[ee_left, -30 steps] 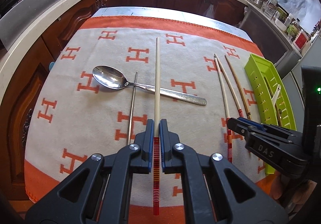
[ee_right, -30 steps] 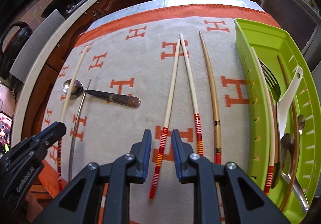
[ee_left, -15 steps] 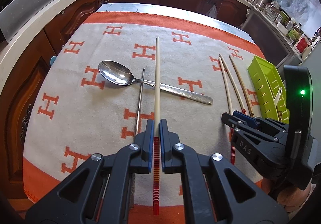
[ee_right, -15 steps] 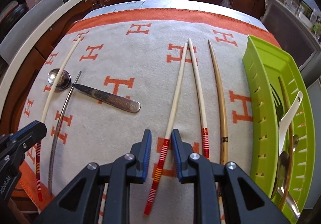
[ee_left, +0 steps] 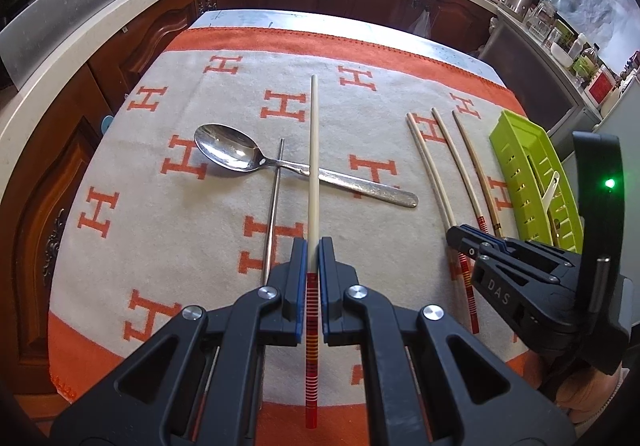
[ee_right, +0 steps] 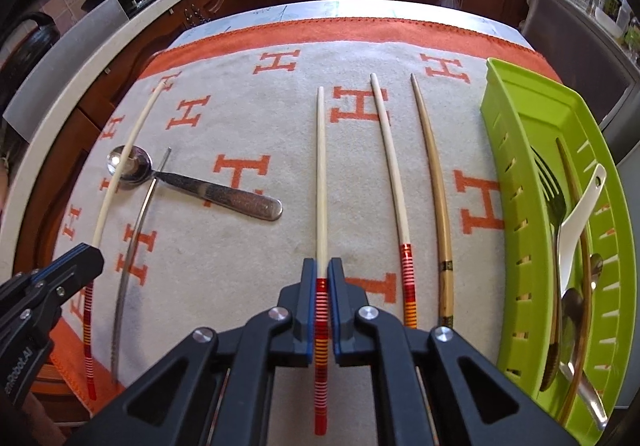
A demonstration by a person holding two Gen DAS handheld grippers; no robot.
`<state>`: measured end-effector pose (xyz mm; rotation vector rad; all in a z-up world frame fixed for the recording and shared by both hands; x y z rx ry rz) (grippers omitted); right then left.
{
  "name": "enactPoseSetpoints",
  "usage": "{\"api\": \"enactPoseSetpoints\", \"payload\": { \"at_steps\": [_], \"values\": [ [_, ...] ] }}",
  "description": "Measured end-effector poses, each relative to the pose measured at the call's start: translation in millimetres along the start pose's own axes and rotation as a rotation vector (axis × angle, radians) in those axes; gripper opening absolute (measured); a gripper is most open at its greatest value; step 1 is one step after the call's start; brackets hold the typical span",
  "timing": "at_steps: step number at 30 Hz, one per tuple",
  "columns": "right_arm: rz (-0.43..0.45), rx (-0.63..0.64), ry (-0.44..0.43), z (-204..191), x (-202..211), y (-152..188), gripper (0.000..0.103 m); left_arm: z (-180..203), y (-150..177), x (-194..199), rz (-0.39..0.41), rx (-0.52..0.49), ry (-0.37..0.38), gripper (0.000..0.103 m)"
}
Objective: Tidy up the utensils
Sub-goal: 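Lift the chopstick with the left tool while the right tool grasps another red-banded chopstick, then carry both chopsticks into the green tray and open both tools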
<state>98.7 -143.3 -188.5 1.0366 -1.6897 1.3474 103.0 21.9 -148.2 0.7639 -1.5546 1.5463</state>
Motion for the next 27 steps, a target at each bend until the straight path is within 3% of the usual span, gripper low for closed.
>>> {"api": "enactPoseSetpoints", "payload": {
  "at_steps": [8,16,27],
  "values": [
    [0.042,-0.041,-0.095,6,36,0,0.005,18,-2,10,0.002,-0.022,0.014,0.004],
    [0.109,-0.101,-0.152,33,78,-5,0.005,58,-18,24,0.010,-0.066,0.077,0.004],
    [0.216,-0.211,-0.105,112,127,-19,0.006,156,-51,34,0.001,-0.141,0.236,0.004]
  ]
}}
Point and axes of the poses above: each gripper's, at about its wrist camera, not at the fingertips, and x roughly against the way its jaws point, z to its right, y to its underside, the point moved 8 cm from there along -x, roughly the way its jaws point, and after that the axes turned 7 degrees about -x, right-handed, at the moved point
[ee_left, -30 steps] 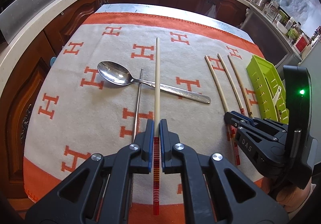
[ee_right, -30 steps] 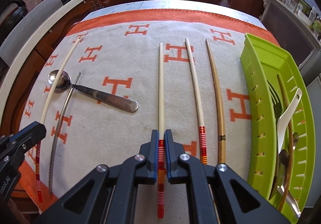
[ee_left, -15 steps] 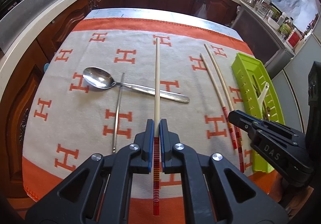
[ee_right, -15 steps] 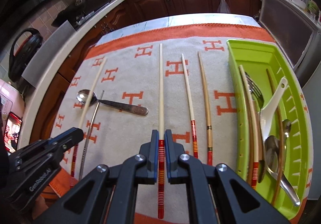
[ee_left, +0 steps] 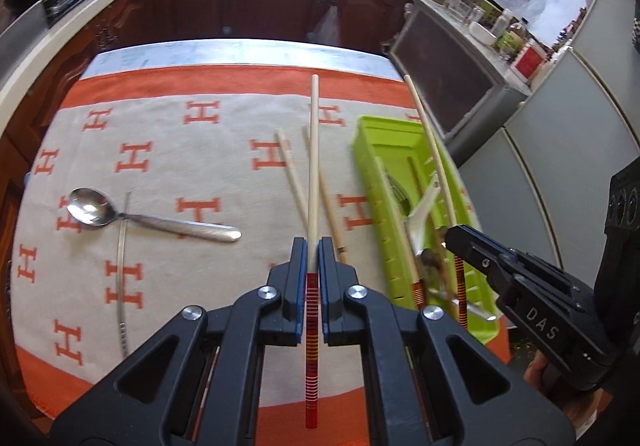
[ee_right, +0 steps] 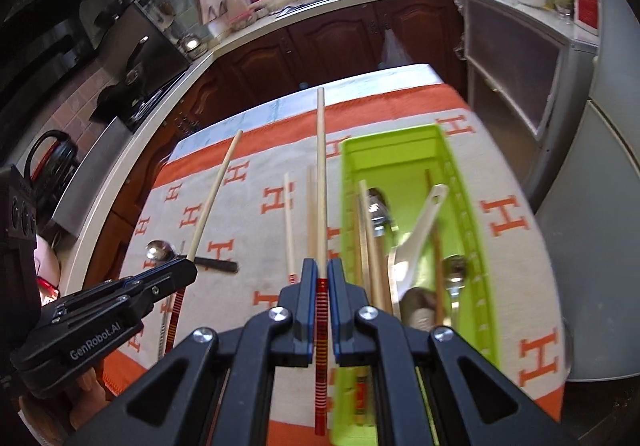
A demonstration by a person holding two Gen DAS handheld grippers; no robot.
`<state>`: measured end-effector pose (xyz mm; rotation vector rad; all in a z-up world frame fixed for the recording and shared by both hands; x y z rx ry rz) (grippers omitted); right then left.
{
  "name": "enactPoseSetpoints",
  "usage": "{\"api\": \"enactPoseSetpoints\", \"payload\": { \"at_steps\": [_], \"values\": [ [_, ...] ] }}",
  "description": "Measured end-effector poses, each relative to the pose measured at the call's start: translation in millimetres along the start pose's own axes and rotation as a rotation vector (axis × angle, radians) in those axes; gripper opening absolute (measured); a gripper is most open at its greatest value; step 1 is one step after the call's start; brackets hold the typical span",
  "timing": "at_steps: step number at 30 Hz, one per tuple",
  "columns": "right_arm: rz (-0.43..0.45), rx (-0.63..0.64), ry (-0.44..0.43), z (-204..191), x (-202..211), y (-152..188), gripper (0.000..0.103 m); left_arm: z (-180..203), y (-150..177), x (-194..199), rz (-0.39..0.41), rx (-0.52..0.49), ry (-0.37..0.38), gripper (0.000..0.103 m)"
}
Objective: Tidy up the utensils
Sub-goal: 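Carry both chopsticks into the green tray and open both tools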
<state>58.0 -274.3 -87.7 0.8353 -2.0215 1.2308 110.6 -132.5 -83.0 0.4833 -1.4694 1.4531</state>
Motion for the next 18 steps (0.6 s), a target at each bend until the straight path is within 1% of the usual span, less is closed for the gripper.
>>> {"api": "enactPoseSetpoints", "payload": {
  "at_steps": [4,8,10,12,17,18],
  "values": [
    [0.021,-0.043,0.048,31,6,-9,0.006,31,-13,-16,-0.021,0.004,0.074,0.004],
    [0.030,-0.092,0.068,57,11,-10,0.006,52,-15,-42,-0.071,0.027,0.116,0.004],
    [0.029,-0.109,0.072,65,11,-8,0.006,58,-14,-58,-0.100,0.037,0.122,0.004],
    [0.024,-0.119,0.076,70,9,-6,0.006,66,-12,-73,-0.135,0.059,0.145,0.004],
    [0.003,-0.118,0.069,71,4,0,0.006,75,-4,-102,-0.180,0.067,0.147,0.004],
    [-0.003,-0.115,0.064,71,3,1,0.006,76,-4,-105,-0.180,0.068,0.148,0.004]
  ]
}}
Point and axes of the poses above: each gripper's, at about its wrist camera, not at the fingertips, and x roughly against the way its jaws point, z to its right, y to its underside, the point moved 8 cm from there along -x, roughly the way its jaws point, and after that the axes turned 7 degrees about -x, right-handed, at the moved point
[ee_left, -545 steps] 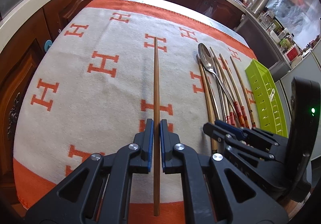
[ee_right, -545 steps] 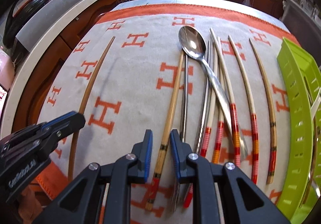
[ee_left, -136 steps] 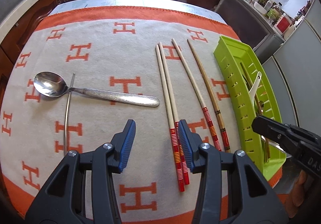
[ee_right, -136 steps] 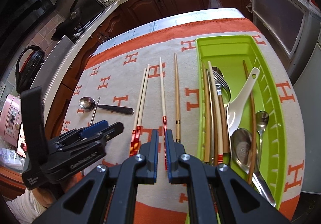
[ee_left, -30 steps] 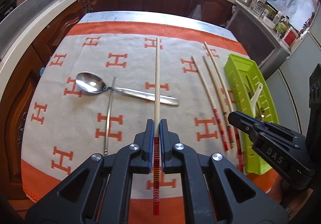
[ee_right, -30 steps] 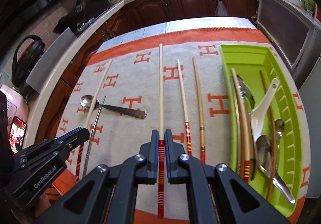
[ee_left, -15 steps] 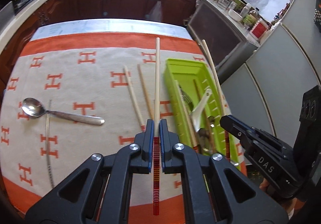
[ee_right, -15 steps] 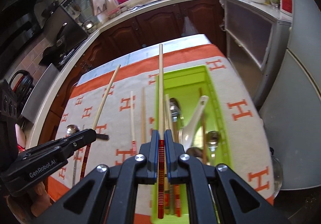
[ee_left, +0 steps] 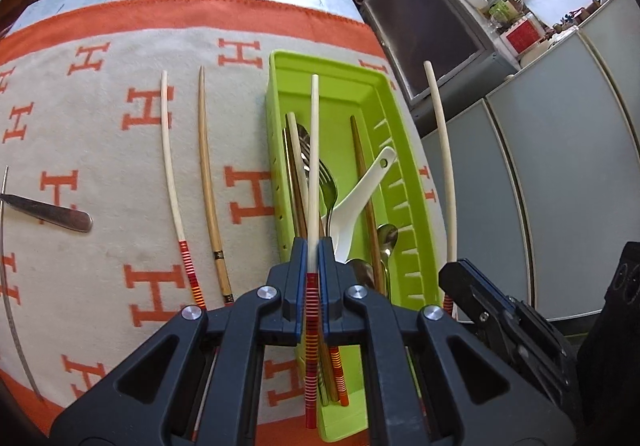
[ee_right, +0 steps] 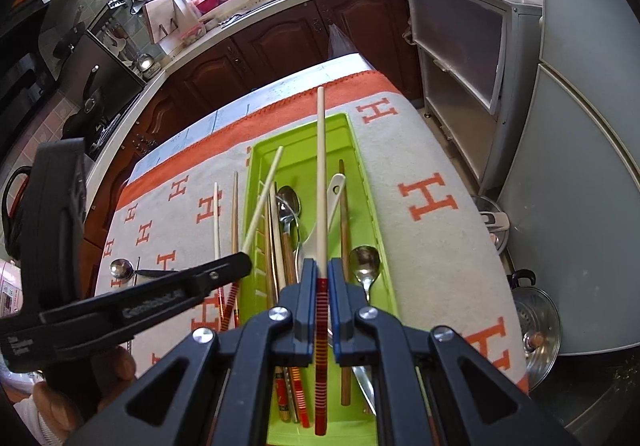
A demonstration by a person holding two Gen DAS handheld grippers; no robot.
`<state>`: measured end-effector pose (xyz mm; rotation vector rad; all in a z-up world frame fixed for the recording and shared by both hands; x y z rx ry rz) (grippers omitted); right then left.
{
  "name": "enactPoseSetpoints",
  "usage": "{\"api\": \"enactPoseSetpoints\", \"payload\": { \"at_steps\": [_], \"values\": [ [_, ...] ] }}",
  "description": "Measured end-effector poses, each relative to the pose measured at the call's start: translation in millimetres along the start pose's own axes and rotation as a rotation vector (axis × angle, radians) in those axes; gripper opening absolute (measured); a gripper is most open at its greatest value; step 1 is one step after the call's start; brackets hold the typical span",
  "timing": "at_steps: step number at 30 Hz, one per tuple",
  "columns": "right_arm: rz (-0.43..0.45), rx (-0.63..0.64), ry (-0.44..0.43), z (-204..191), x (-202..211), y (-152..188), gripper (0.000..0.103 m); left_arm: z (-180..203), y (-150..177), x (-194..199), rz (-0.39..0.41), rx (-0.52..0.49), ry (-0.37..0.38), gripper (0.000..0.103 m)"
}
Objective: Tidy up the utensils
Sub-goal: 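Carry both chopsticks into the green tray and open both tools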
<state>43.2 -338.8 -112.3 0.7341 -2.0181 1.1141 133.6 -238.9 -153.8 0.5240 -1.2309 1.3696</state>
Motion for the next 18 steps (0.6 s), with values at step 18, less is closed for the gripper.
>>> {"api": "enactPoseSetpoints", "payload": {
  "at_steps": [18],
  "values": [
    [-0.119,0.111,-0.033,-34,-28,29,0.006,-64,40,43,0.006,-0.070,-0.206,0.004]
  ]
}}
Point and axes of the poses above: each gripper's, at about its wrist camera, not at the fingertips, and x roughly against the way its jaws point, z to its right, y to its underside, the point moved 8 cm from there along -x, roughly the way its jaws point, and after that the axes turned 7 degrees about -x, right-handed, at the moved point
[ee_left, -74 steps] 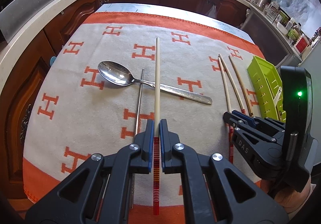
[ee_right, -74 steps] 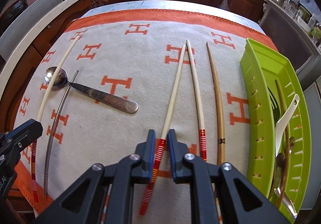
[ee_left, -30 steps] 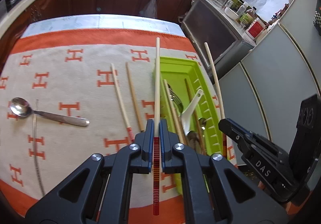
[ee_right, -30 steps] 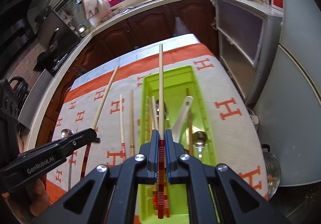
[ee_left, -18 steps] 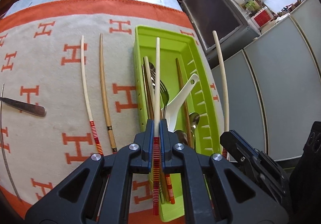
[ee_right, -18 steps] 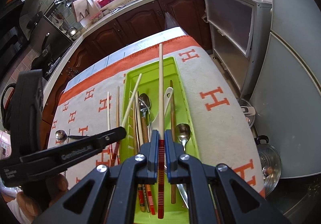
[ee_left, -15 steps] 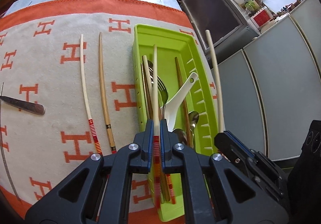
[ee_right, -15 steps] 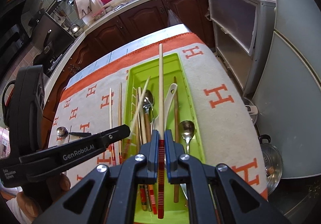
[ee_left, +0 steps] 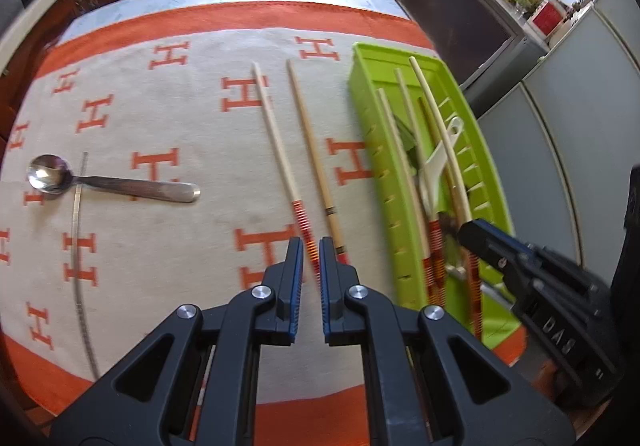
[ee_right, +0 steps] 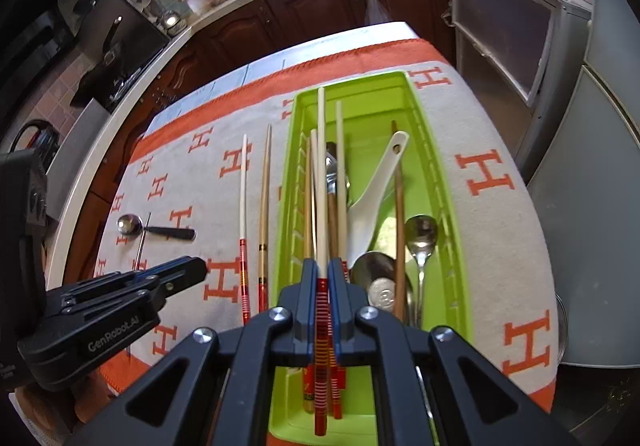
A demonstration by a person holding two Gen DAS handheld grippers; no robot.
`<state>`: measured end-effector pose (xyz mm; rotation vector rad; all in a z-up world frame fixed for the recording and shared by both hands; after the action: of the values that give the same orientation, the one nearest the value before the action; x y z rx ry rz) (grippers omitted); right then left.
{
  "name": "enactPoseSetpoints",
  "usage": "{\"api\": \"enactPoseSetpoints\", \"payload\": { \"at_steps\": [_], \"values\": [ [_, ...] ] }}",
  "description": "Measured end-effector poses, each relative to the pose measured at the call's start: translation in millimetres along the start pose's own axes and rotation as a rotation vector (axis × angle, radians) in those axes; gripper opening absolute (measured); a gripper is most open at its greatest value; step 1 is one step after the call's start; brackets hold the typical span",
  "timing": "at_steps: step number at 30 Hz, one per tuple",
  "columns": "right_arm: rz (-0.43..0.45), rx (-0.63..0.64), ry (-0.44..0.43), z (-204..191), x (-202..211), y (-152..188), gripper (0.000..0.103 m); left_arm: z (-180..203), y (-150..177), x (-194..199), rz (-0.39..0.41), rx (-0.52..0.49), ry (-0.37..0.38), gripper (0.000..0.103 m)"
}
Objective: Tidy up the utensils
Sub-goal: 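Carry both chopsticks into the green tray and open both tools, then lift both open tools out of the tray back over the blanket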
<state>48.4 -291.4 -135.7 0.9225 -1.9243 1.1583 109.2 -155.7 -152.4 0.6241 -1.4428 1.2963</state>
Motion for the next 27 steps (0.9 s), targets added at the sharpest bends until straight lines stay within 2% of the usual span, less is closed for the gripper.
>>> {"api": "enactPoseSetpoints", "payload": {
  "at_steps": [4,7,9,10,19,27],
  "values": [
    [-0.035,0.028,0.016,-8,-8,6,0.006,-24,12,11,0.024,0.000,-0.050,0.005],
    [-0.040,0.033,0.025,-13,-9,8,0.007,-40,19,20,0.040,0.024,-0.065,0.017],
    [-0.037,0.036,0.022,-17,-8,8,0.007,-51,23,27,0.052,0.045,-0.078,0.031],
    [-0.033,0.039,0.020,-20,-6,8,0.007,-56,24,30,0.062,0.056,-0.082,0.033],
    [-0.007,0.077,-0.022,-48,3,10,0.007,-97,42,42,0.066,0.126,-0.105,0.034],
    [-0.029,0.128,-0.045,-78,-3,16,0.007,-123,55,44,0.069,0.167,-0.127,0.034]
  ]
}}
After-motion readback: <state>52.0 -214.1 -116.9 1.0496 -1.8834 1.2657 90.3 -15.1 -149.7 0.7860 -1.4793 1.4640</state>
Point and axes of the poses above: each gripper's, at about its wrist camera, not at the fingertips, and x roughly against the way its jaws point, z to its right, y to its underside, the point moved 8 cm from there along -x, roughly the way its jaws point, and after that the axes turned 7 degrees about -x, right-handed, at the moved point
